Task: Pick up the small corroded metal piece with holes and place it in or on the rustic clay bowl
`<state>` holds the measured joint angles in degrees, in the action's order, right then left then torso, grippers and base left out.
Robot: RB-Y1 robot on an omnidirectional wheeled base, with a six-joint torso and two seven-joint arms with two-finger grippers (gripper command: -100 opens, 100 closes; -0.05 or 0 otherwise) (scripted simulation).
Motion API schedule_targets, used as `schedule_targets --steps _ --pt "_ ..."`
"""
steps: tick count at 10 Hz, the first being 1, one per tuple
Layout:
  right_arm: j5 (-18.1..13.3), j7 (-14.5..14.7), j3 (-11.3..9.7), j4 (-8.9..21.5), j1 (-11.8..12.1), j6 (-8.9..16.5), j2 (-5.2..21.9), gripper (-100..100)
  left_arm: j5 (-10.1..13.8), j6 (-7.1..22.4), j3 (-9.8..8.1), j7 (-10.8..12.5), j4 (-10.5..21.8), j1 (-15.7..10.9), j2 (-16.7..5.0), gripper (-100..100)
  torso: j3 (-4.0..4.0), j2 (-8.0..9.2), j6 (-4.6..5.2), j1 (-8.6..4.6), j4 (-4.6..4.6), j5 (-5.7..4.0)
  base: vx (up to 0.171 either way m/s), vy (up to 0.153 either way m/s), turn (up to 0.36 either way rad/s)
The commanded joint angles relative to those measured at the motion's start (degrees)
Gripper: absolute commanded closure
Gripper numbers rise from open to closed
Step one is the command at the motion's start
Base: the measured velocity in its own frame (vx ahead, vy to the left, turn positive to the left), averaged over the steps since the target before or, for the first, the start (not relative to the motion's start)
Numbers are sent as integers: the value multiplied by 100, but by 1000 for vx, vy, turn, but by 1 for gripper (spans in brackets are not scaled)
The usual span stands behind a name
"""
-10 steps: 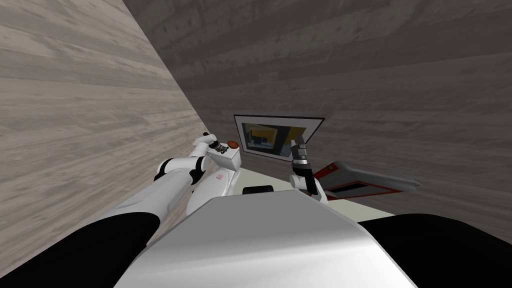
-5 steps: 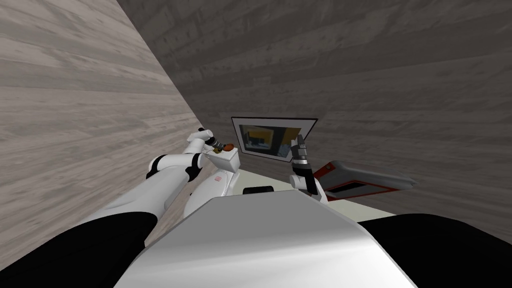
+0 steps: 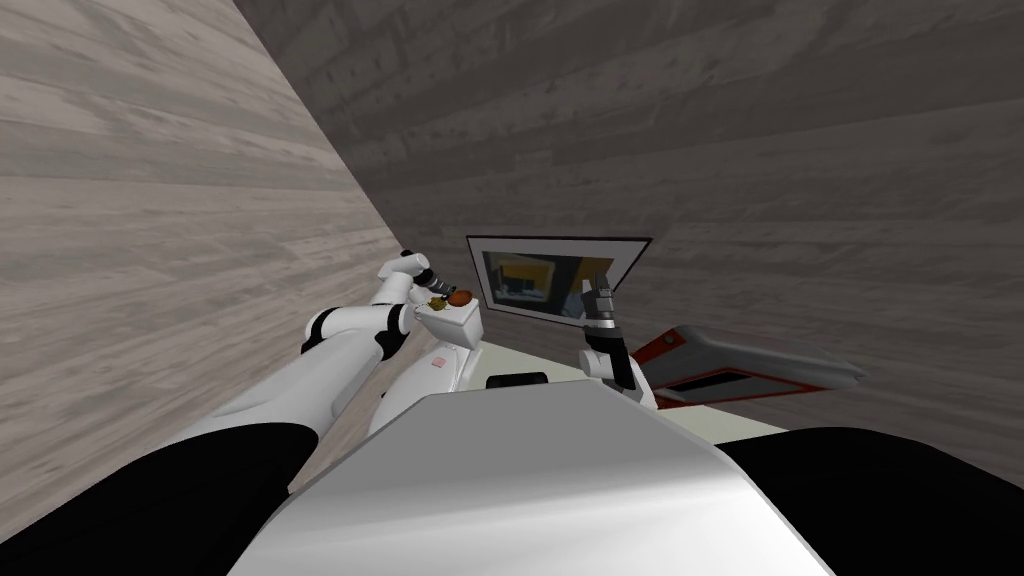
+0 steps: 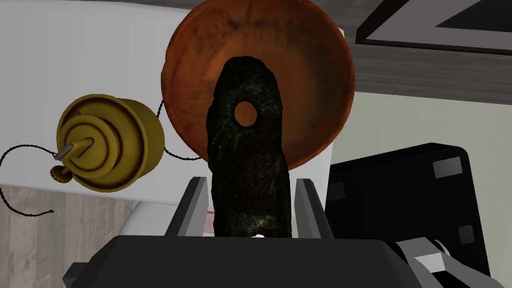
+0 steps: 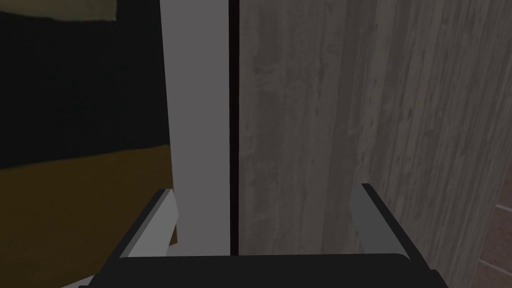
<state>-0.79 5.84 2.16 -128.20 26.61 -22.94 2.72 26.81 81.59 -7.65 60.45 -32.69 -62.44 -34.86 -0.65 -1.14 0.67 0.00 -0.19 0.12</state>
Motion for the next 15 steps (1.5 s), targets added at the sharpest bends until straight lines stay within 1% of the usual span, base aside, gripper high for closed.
schedule_targets --steps 1,2,4,5,6,7,11,12,13,14,15 --pt "0 0 0 0 0 0 0 0 -15 -49 -10 -106 286 -202 41 100 0 0 0 0 0 0 44 59 -17" --pt "0 0 0 0 0 0 0 0 -15 158 -87 -170 297 -323 162 100 0 2 0 -7 -1 0 72 89 3" --pt "0 0 0 0 0 0 0 0 -10 365 -170 -245 276 -441 301 100 -8 -13 9 5 -5 2 87 109 -21" --pt "0 0 0 0 0 0 0 0 -9 397 -184 -259 274 -459 325 100 -10 -14 9 6 -6 2 53 68 -7" --pt "0 0 0 0 0 0 0 0 -12 304 -169 -258 342 -459 304 100 -6 -6 9 -3 -5 2 19 23 -8" --pt "0 0 -1 0 -1 0 -1 0 -12 319 -172 -262 339 -467 309 -100 0 6 7 -15 -4 0 5 5 -1" --pt "0 0 -1 0 -1 0 -1 0 -12 317 -172 -262 339 -466 308 -100 9 20 7 -28 0 -4 0 0 0" --pt "0 0 -1 0 -1 0 -1 0 -12 317 -172 -262 339 -466 308 0 10 21 7 -28 0 -4 0 0 0" --pt "0 0 -1 0 -1 0 -1 0 11 518 -149 -178 258 -633 225 -100 10 21 7 -28 0 -4 -35 15 -1" --pt "0 0 -1 0 -1 0 -1 0 11 518 -149 -178 258 -633 225 -100 16 31 7 -24 3 -5 -38 16 -6" --pt "0 0 -1 0 -1 0 -1 0 25 652 -133 -121 204 -745 169 -100 19 36 6 -22 4 -3 -37 17 1"
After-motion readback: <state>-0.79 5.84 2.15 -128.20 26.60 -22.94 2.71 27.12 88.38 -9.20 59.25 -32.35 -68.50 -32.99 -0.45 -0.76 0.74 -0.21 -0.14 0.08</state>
